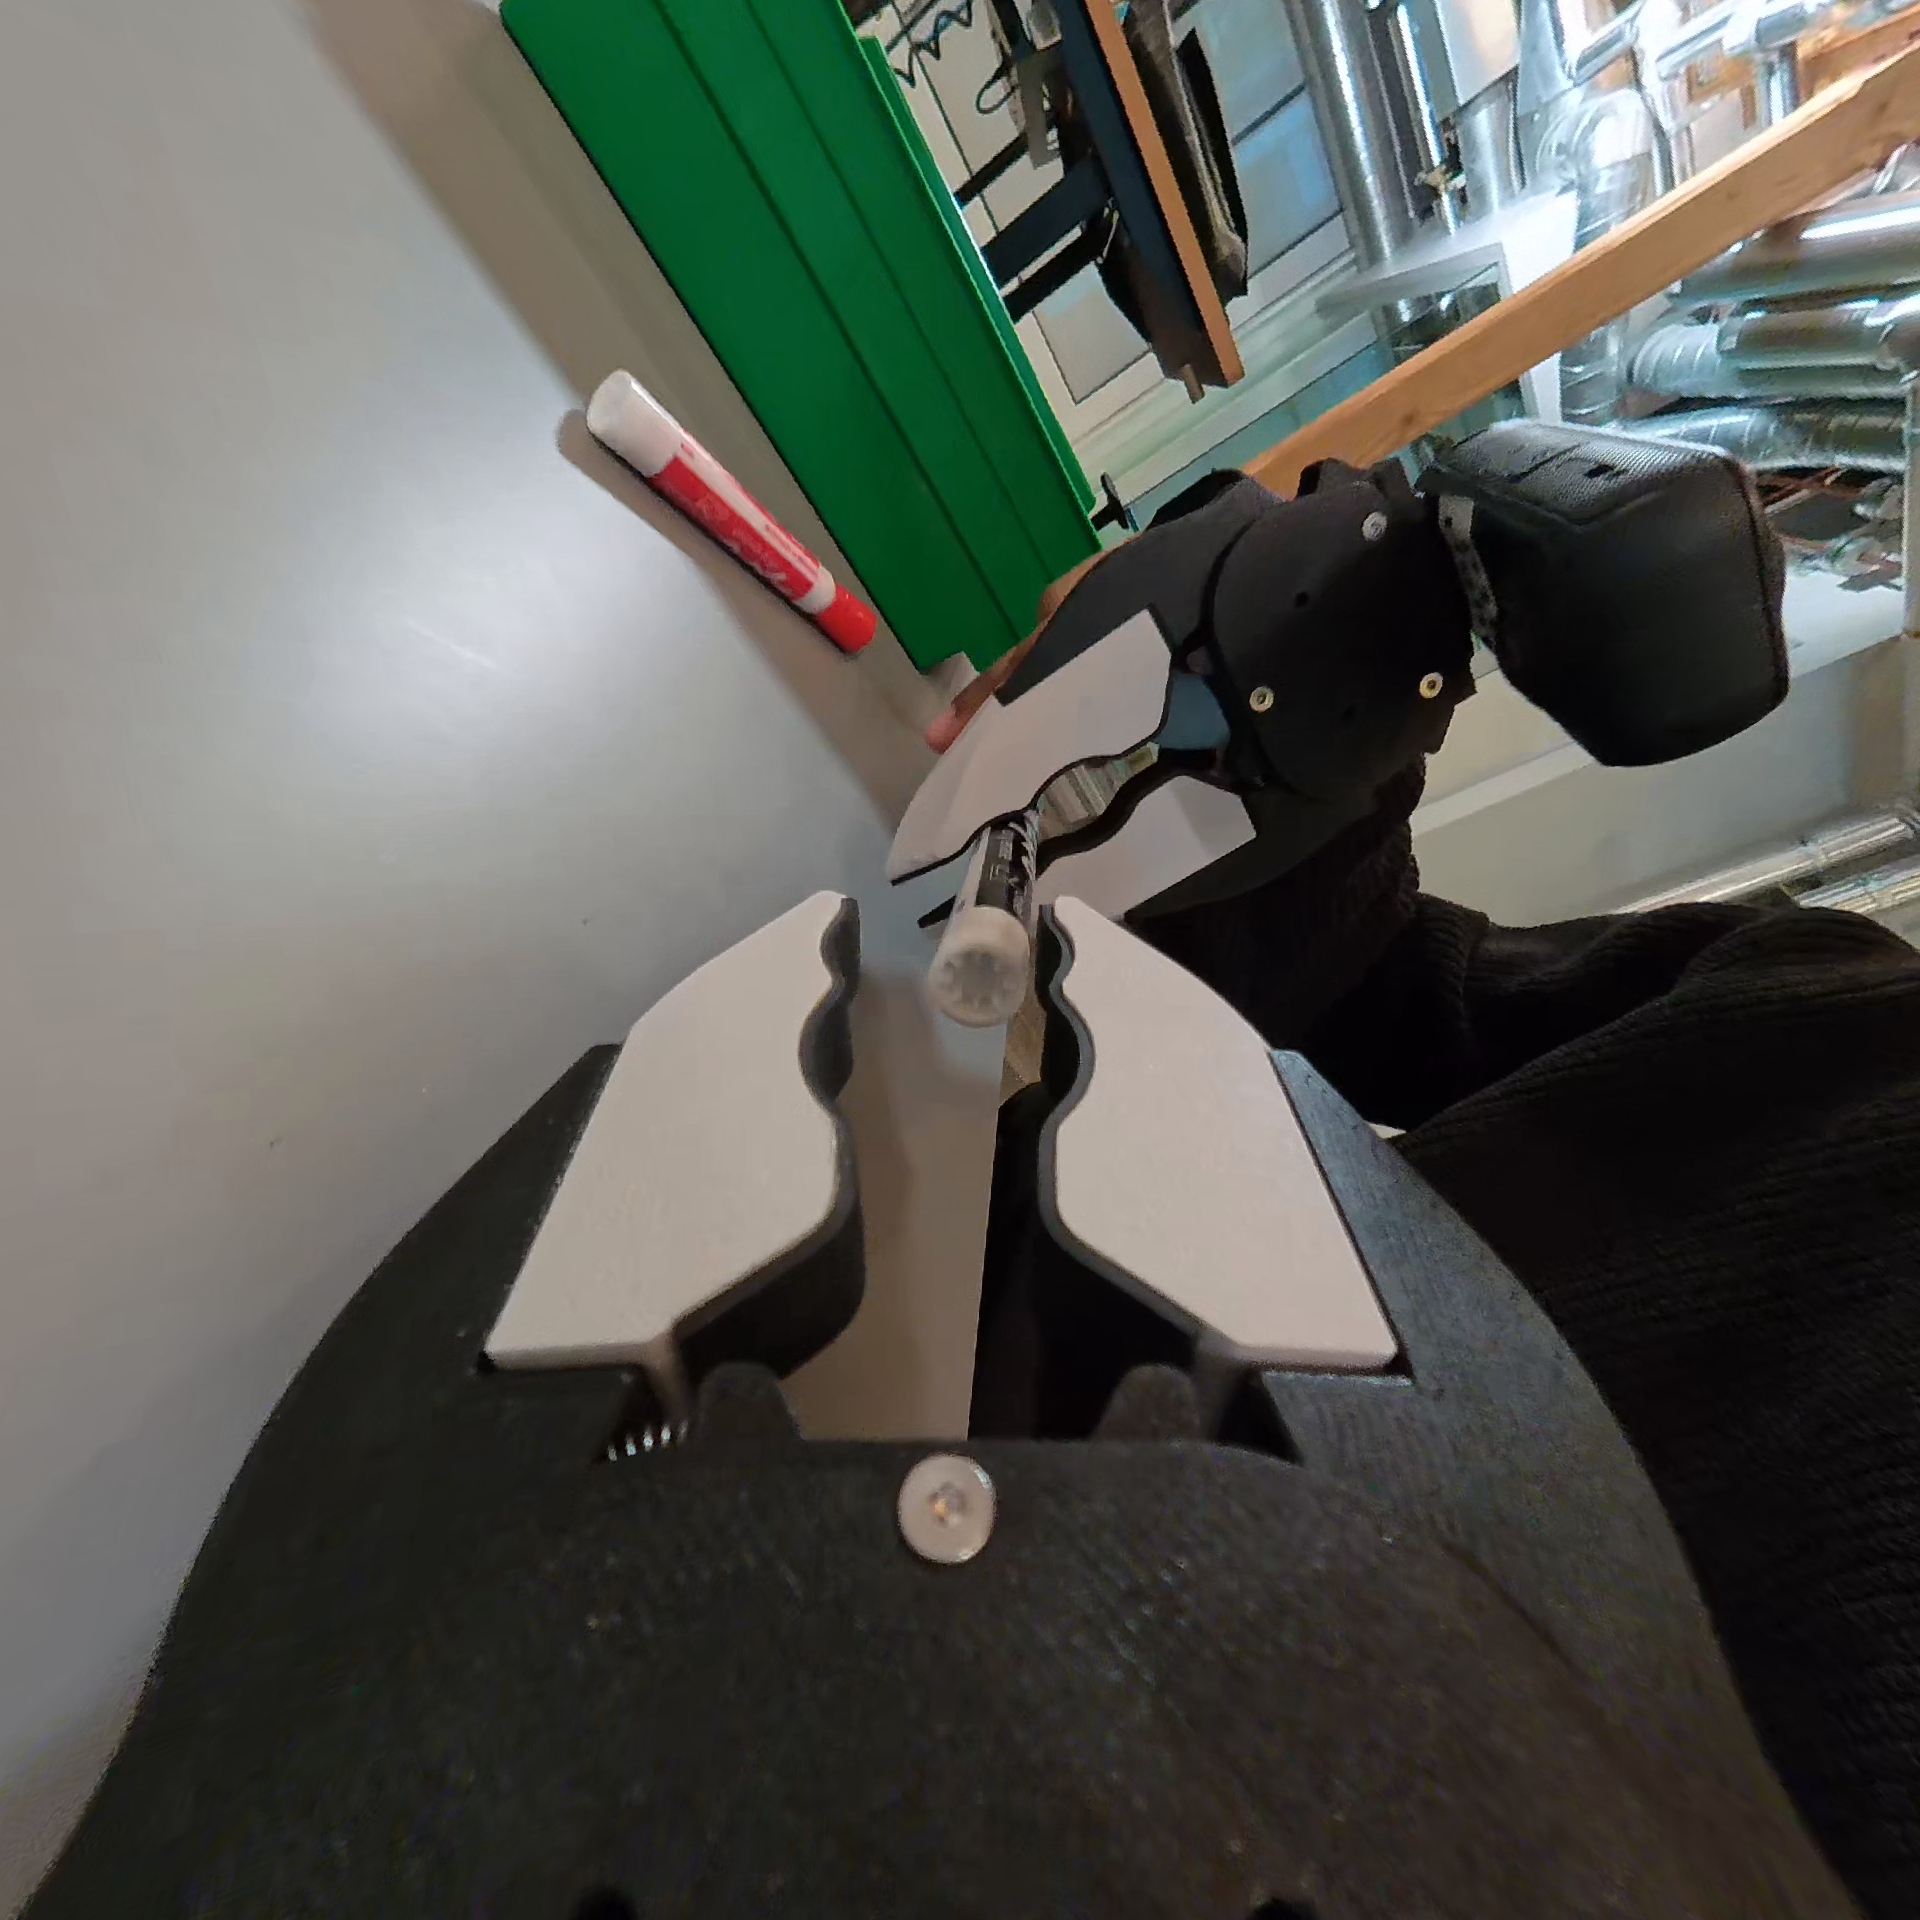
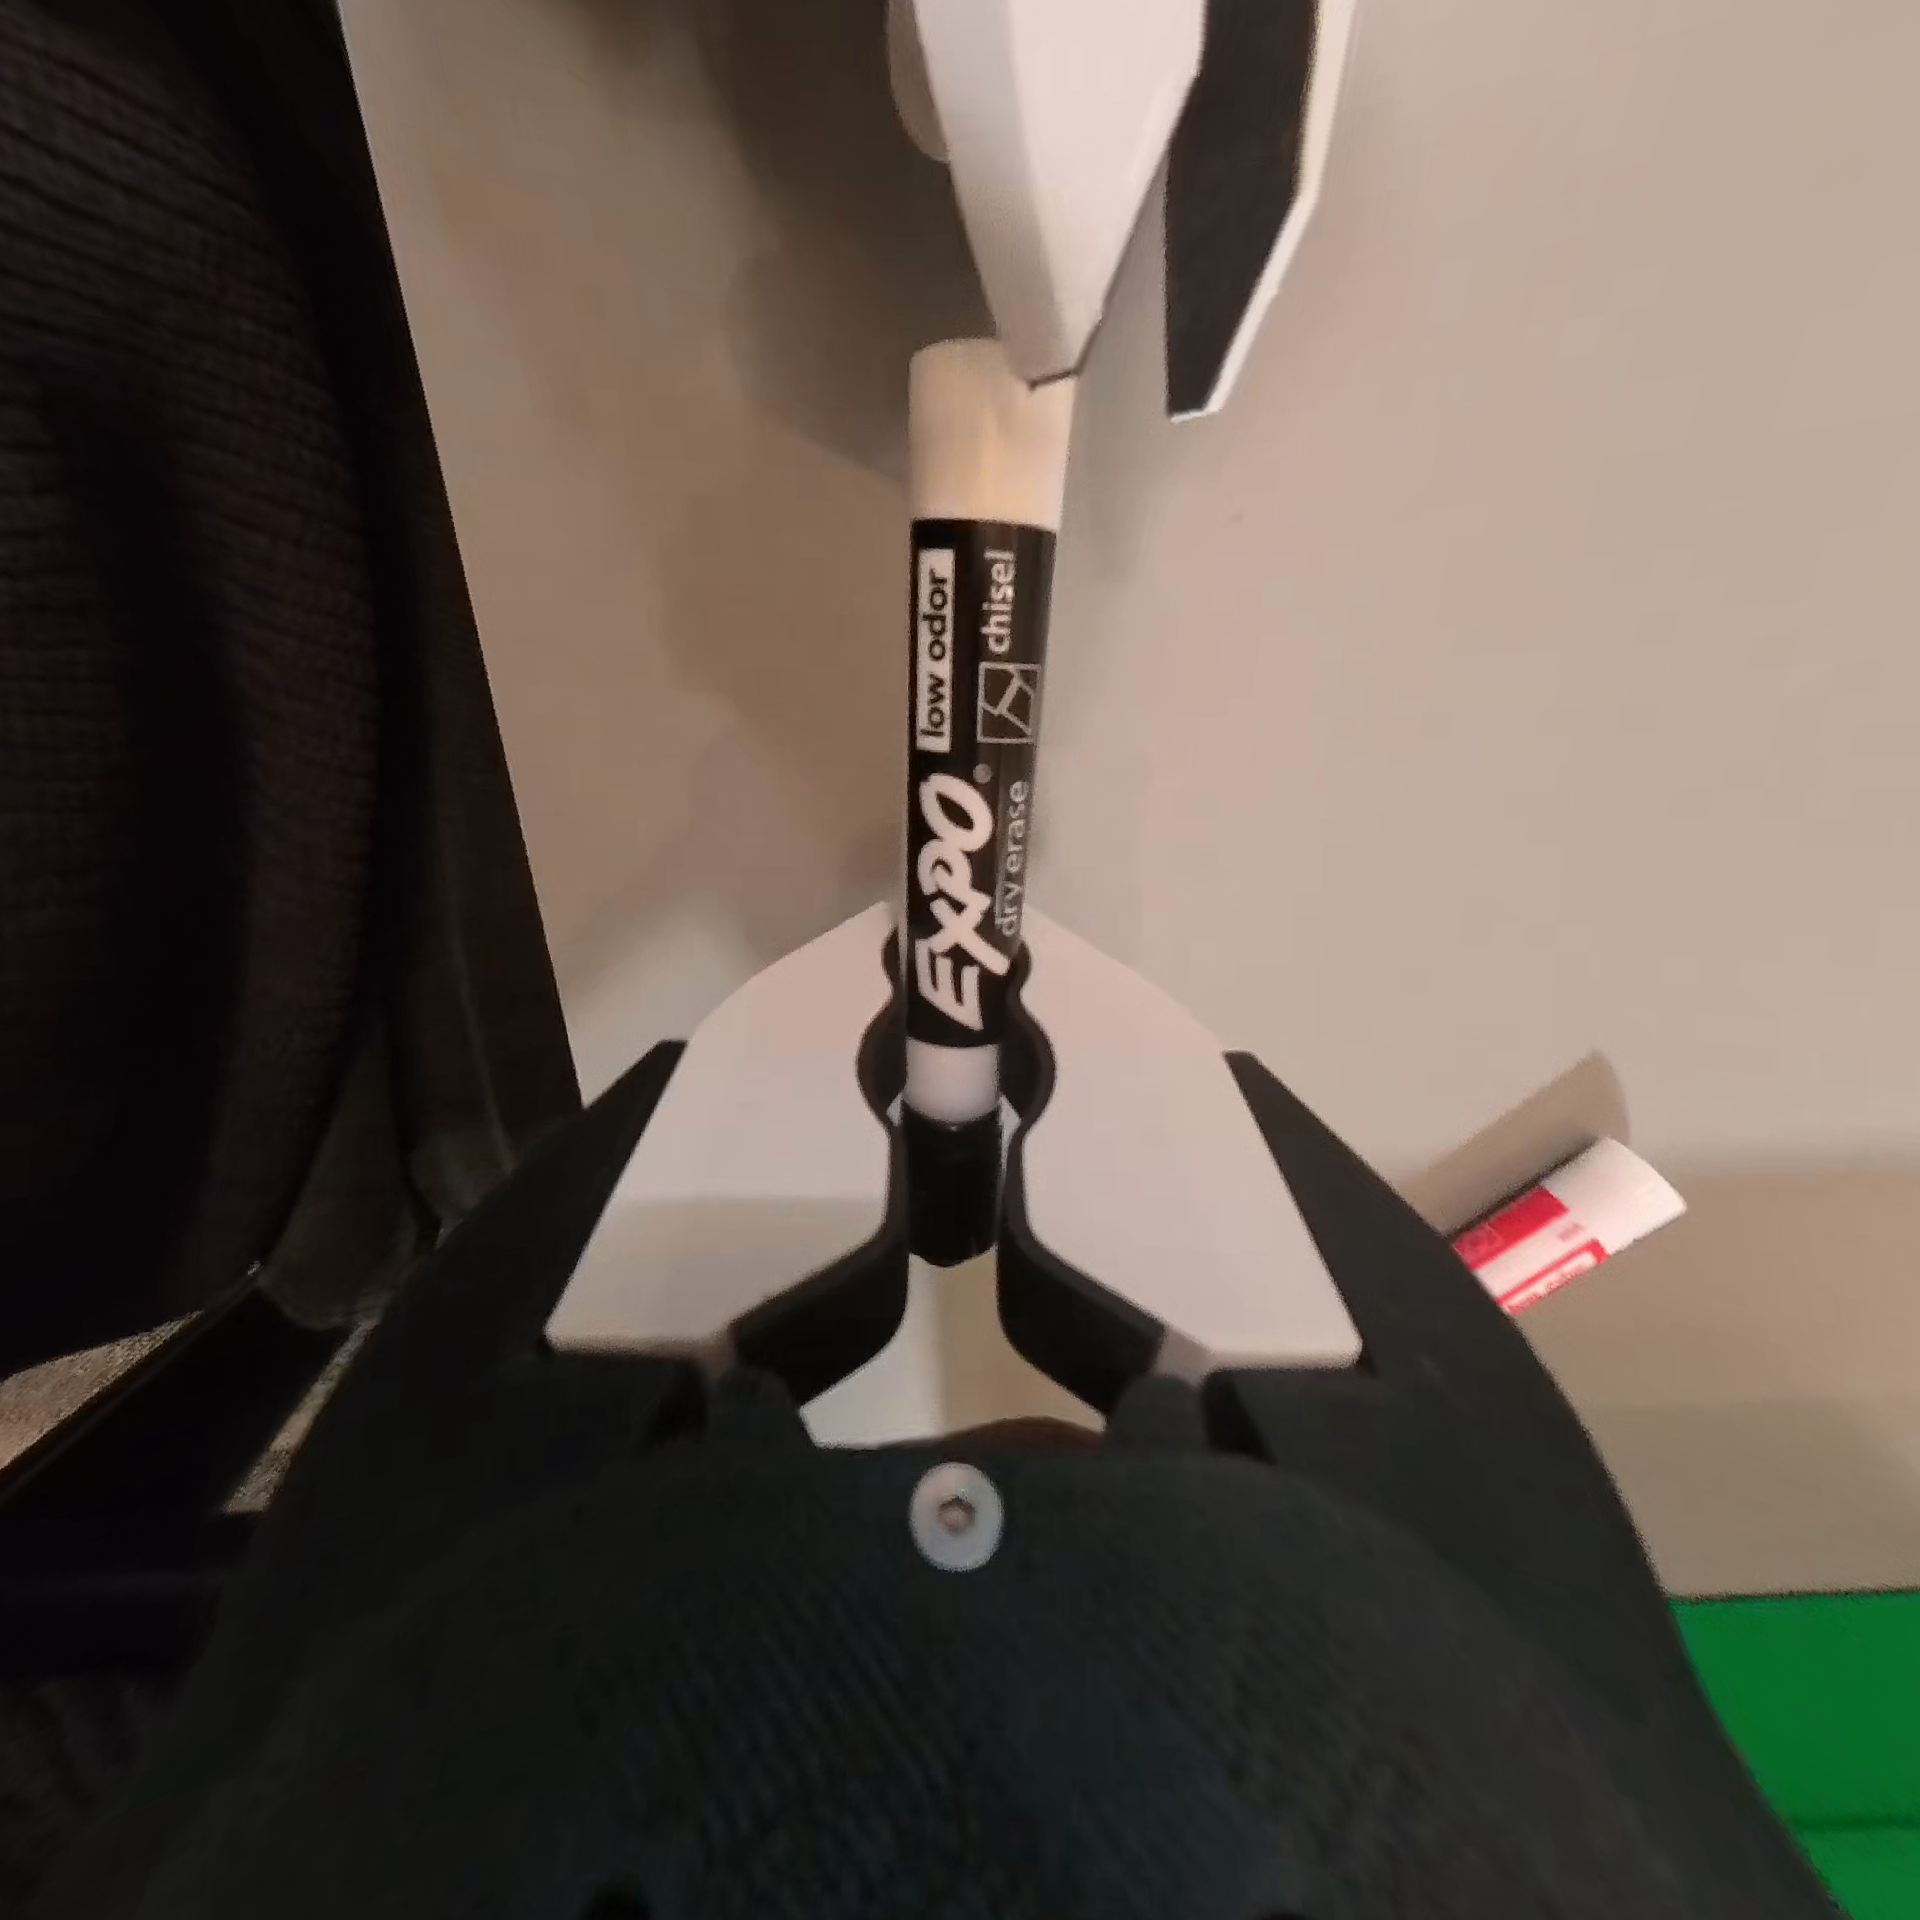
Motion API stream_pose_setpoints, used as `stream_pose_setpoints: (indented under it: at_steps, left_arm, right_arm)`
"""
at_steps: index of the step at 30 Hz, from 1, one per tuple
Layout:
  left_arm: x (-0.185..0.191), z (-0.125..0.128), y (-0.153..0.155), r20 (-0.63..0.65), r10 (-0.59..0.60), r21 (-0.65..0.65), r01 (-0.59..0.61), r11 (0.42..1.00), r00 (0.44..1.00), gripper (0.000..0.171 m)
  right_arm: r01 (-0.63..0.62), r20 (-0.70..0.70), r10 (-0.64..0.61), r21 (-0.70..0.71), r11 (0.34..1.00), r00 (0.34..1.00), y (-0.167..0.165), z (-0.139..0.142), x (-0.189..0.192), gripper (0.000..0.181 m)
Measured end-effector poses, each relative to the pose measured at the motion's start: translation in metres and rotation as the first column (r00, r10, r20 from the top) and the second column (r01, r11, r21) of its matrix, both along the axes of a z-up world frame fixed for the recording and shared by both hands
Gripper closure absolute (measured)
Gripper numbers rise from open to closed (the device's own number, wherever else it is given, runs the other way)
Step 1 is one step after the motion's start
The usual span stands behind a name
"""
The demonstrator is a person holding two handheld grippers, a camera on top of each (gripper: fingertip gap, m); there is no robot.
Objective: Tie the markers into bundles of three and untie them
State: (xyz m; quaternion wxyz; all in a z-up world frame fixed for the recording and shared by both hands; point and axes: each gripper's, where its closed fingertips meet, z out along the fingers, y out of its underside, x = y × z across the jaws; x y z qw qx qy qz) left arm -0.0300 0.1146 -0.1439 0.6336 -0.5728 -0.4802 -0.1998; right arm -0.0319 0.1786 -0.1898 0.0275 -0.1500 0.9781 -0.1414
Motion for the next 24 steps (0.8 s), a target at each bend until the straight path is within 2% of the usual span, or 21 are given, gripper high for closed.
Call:
stream_pose_setpoints:
  at_steps: [5, 8, 11, 15, 17, 20, 22, 24]
  left_arm:
    - [0.001, -0.01, 0.001, -0.035, -0.011, -0.109, 0.007, 0.994, 0.999, 0.134]
    - [0.0, -0.013, -0.002, -0.096, -0.014, -0.22, -0.008, 0.975, 0.995, 0.128]
    - [-0.007, -0.013, -0.003, -0.185, -0.027, -0.338, -0.038, 0.94, 0.982, 0.12]
    - [-0.033, -0.007, 0.011, -0.276, -0.127, -0.473, -0.02, 0.881, 0.953, 0.114]
    - [-0.058, -0.003, 0.027, -0.328, -0.226, -0.56, 0.004, 0.828, 0.917, 0.112]
    - [-0.115, -0.006, 0.058, -0.385, -0.424, -0.734, 0.007, 0.68, 0.82, 0.113]
    - [-0.153, -0.017, 0.083, -0.372, -0.553, -0.818, 0.018, 0.574, 0.746, 0.113]
    - [-0.181, -0.032, 0.11, -0.326, -0.639, -0.858, 0.066, 0.51, 0.697, 0.113]
  right_arm:
    - [0.063, -0.031, -0.061, 0.067, 0.996, 0.998, 0.026, 0.008, -0.016, 0.168]
    - [0.209, -0.038, -0.207, 0.063, 0.976, 0.978, 0.059, 0.025, -0.034, 0.168]
    - [0.368, -0.077, -0.363, 0.055, 0.928, 0.929, 0.104, 0.038, -0.049, 0.167]
    - [0.49, -0.068, -0.487, 0.03, 0.871, 0.87, 0.15, 0.037, -0.037, 0.168]
    - [0.521, -0.053, -0.519, 0.023, 0.853, 0.853, 0.163, 0.03, -0.025, 0.167]
    - [0.547, -0.04, -0.546, 0.017, 0.837, 0.837, 0.172, 0.023, -0.011, 0.167]
    - [0.549, -0.028, -0.548, -0.003, 0.836, 0.836, 0.172, 0.025, -0.003, 0.167]
    - [0.547, -0.019, -0.548, -0.028, 0.836, 0.836, 0.171, 0.029, 0.006, 0.168]
